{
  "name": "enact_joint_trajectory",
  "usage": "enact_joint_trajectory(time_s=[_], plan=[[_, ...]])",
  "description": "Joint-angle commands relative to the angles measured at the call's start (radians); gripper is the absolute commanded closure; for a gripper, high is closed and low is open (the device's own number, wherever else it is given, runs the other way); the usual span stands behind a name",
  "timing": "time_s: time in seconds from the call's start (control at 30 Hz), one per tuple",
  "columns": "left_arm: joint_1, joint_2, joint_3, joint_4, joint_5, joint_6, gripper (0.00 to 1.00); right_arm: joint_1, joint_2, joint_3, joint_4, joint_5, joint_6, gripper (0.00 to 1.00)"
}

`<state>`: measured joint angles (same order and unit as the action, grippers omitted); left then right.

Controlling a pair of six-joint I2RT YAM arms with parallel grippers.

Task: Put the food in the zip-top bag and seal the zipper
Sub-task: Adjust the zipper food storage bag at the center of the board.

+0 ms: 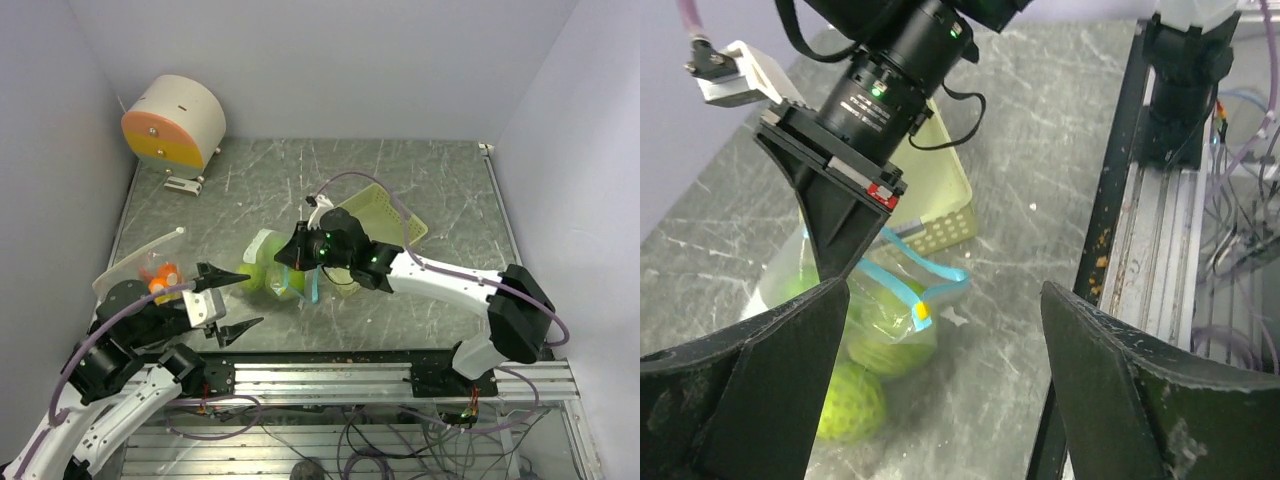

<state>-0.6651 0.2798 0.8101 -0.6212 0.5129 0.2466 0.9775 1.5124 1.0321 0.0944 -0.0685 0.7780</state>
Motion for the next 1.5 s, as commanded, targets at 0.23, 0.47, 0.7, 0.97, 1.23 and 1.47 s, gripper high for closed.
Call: enact_joint_trajectory(time_s=[0.23,0.47,0.7,0.97,1.23,1.47], plan=[[-0.004,0.232,0.004,0.030,-0.014,0.138,0.05,-0.160,0.026,0.089,0.177,-0.373,0.074,1.00],[-0.003,0.277,-0.053,0.141,-0.066,0.171,0.04,-0.215,0.011,0.226,0.117,-0.503,0.083,1.00],[-0.004,0.300,-0.107,0.300,-0.260,0.236,0.00,-0.229,-0.002,0.286,0.107,-0.571,0.098,1.00],[-0.004,0.221,-0.169,0.513,-0.332,0.247,0.01,-0.229,-0.038,0.306,0.062,-0.576,0.065,1.00],[-0.004,0.248,-0.184,0.544,-0.180,0.266,0.01,-0.231,-0.043,0.313,0.060,-0.589,0.072,1.00],[-0.003,0.271,-0.181,0.534,-0.141,0.266,0.15,-0.235,-0.048,0.325,0.049,-0.597,0.076,1.00]])
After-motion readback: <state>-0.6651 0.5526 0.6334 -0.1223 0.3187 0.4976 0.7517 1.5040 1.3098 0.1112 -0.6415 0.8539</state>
